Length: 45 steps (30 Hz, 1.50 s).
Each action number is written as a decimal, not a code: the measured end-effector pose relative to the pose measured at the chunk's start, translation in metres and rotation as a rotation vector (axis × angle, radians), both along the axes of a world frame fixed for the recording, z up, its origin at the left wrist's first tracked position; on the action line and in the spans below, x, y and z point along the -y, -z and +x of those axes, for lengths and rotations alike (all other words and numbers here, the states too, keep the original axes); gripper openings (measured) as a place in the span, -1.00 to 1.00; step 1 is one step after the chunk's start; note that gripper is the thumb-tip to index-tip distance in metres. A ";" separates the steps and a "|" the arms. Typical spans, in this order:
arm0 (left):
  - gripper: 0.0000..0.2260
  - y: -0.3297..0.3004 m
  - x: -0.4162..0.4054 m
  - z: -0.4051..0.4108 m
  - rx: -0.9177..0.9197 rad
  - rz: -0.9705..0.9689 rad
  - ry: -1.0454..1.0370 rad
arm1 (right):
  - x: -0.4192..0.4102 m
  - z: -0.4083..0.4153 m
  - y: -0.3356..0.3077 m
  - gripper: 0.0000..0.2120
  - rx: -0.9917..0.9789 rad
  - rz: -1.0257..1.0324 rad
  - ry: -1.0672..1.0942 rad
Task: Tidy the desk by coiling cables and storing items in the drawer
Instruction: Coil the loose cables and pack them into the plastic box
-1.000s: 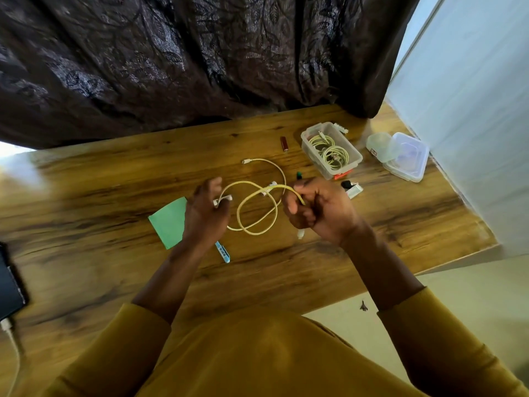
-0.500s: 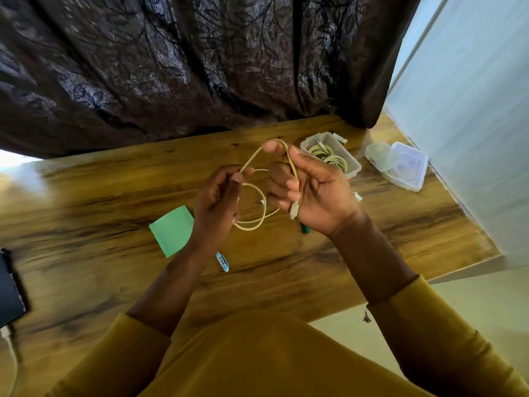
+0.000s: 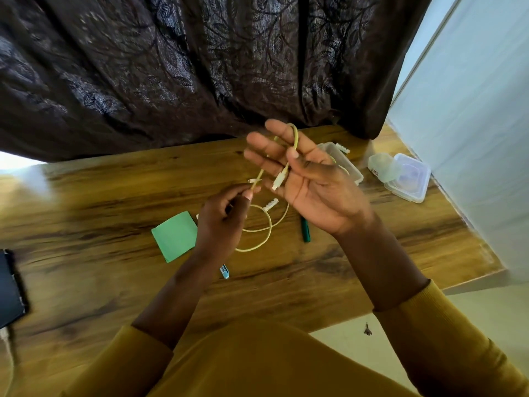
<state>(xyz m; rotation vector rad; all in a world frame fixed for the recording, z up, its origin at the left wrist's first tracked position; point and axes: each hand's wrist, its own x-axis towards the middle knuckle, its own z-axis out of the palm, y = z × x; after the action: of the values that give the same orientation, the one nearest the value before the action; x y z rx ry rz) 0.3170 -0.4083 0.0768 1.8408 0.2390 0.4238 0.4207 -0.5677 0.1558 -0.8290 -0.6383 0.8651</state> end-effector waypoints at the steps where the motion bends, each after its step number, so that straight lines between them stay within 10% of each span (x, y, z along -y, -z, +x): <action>1: -0.79 0.002 0.002 -0.002 -0.030 0.009 0.021 | 0.000 0.002 0.000 -0.58 -0.001 -0.025 0.048; 13: -0.61 -0.009 0.007 0.000 -0.193 0.314 0.272 | -0.020 0.006 0.035 -0.53 0.342 -0.433 0.384; 23: -0.78 -0.037 -0.026 0.004 -0.181 0.252 0.164 | -0.008 -0.011 0.069 -0.78 0.478 -0.782 0.246; 33: -0.97 -0.039 -0.039 0.020 -0.062 0.260 0.134 | -0.001 -0.027 0.038 -0.62 0.168 -0.524 -0.225; 45: -0.60 -0.003 -0.023 0.025 0.035 -0.058 -0.017 | -0.001 -0.001 0.021 -0.64 -0.285 0.116 -0.135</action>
<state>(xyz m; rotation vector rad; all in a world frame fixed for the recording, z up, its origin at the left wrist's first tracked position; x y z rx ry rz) 0.3420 -0.3850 0.0795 1.7744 0.2406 0.4554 0.4200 -0.5668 0.1345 -0.5489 -0.4913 1.0364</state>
